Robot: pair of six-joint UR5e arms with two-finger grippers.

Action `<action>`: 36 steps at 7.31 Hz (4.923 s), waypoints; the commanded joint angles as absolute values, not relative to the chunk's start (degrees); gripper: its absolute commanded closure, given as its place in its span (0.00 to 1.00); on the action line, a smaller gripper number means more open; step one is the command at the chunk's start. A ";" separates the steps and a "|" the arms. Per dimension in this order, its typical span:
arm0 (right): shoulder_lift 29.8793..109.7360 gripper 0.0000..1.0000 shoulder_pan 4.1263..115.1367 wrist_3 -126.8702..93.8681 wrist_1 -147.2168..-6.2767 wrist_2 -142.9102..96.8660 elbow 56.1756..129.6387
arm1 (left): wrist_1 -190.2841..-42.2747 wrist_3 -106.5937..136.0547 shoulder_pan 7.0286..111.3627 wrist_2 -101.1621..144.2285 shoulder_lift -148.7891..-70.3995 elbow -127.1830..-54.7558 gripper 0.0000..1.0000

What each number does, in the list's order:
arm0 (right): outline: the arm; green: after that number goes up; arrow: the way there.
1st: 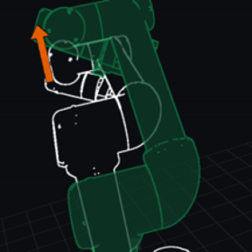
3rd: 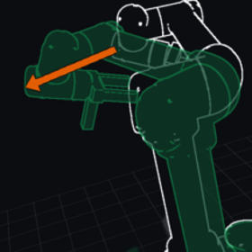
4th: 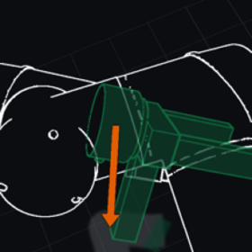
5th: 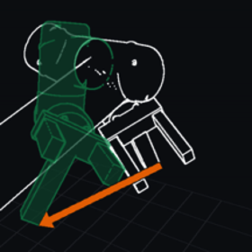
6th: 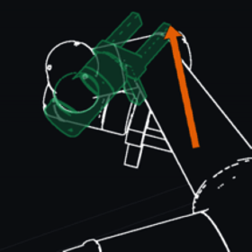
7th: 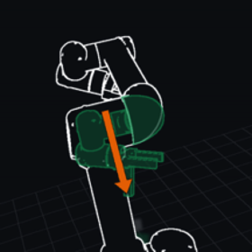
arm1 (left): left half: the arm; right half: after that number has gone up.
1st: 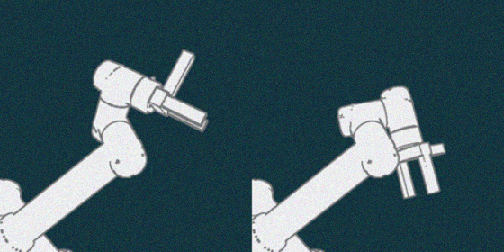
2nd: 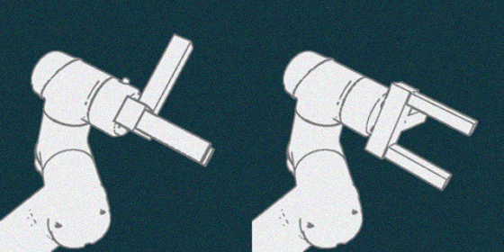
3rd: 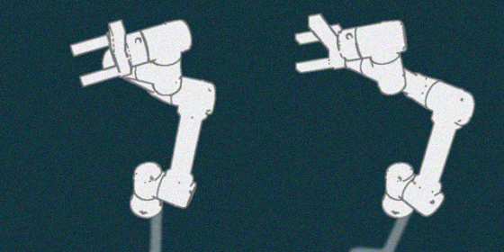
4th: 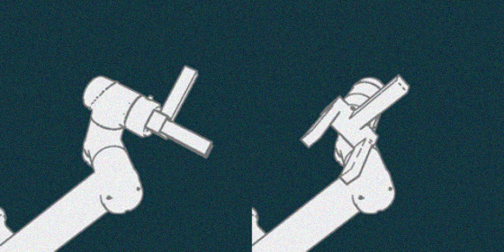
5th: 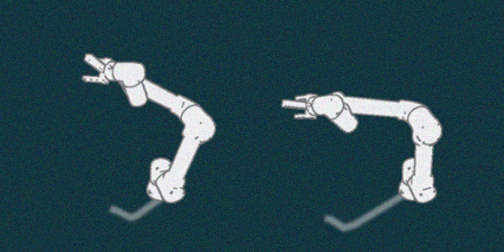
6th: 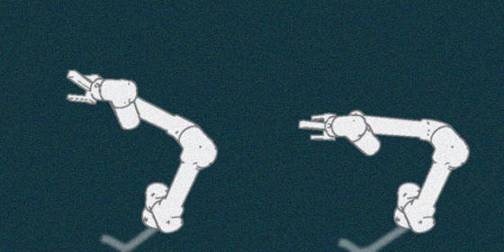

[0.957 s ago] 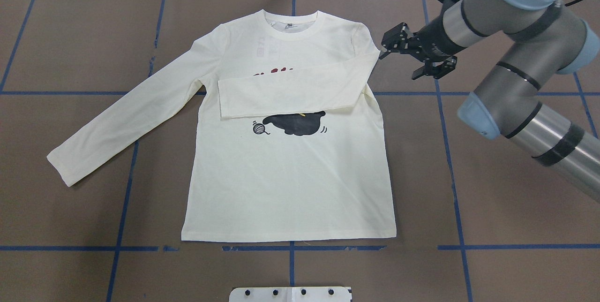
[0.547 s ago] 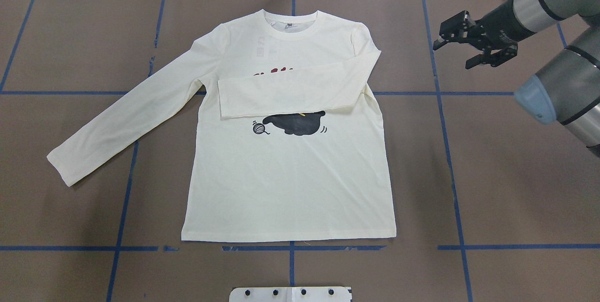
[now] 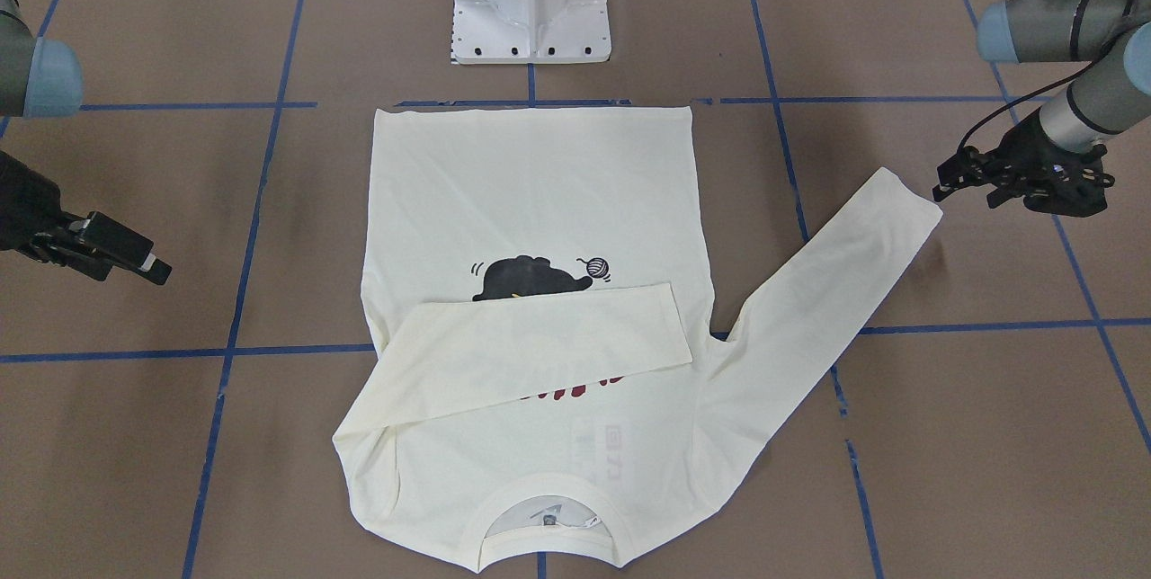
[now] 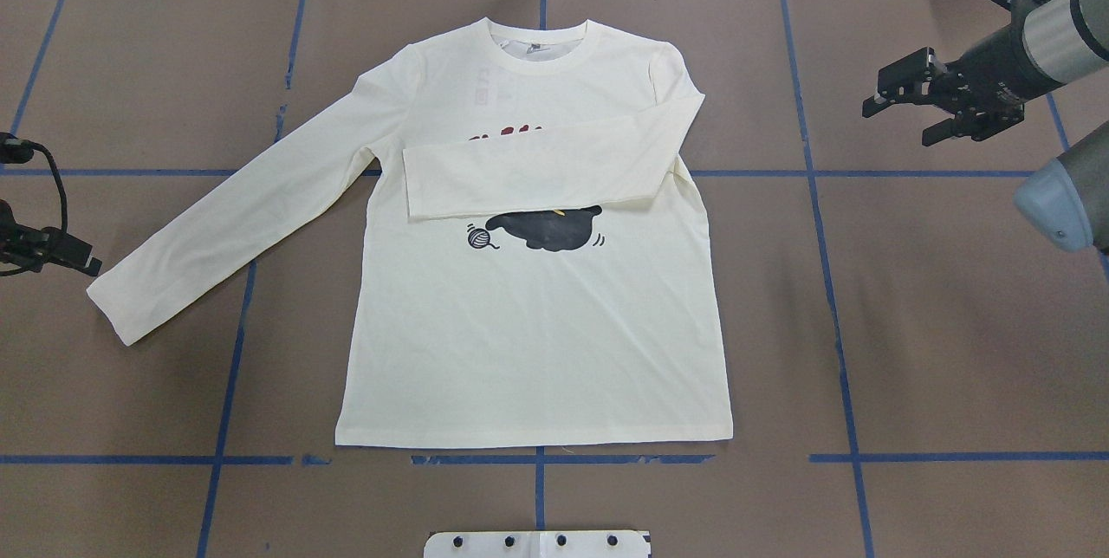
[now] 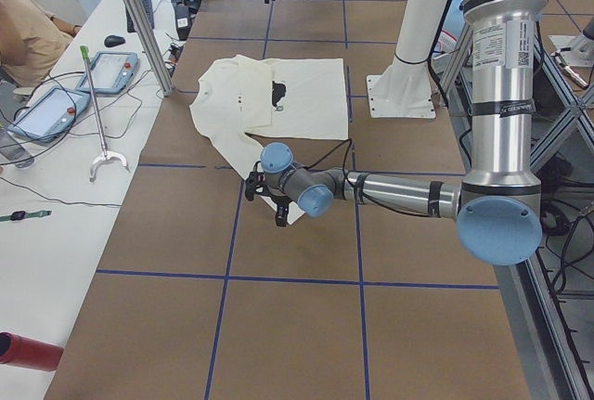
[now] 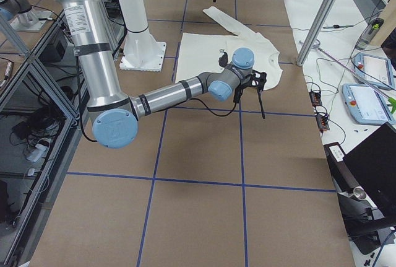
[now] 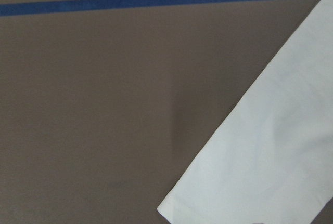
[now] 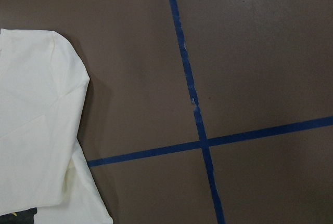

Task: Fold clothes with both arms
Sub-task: 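Withdraw the right gripper while the left gripper grasps the other sleeve cuff, then fold the sleeve with the left gripper across the shirt front and release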

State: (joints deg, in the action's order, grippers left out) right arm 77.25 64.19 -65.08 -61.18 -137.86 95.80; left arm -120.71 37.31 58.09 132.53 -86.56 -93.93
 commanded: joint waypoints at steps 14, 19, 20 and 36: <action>77.78 0.00 64.07 -64.86 -61.17 -137.46 95.36 | -120.59 37.44 53.61 131.92 -89.64 -91.39 1.00; 81.37 0.00 64.69 -64.78 -61.08 -138.08 98.68 | -118.83 70.29 44.98 140.46 -113.22 -100.21 1.00; 83.39 0.00 66.43 -64.25 -61.08 -138.16 99.48 | -119.00 78.32 42.48 135.23 -122.08 -95.67 1.00; 87.63 0.00 37.98 -95.27 -54.31 -112.13 113.17 | -130.08 94.44 40.24 125.42 -125.85 -90.43 0.53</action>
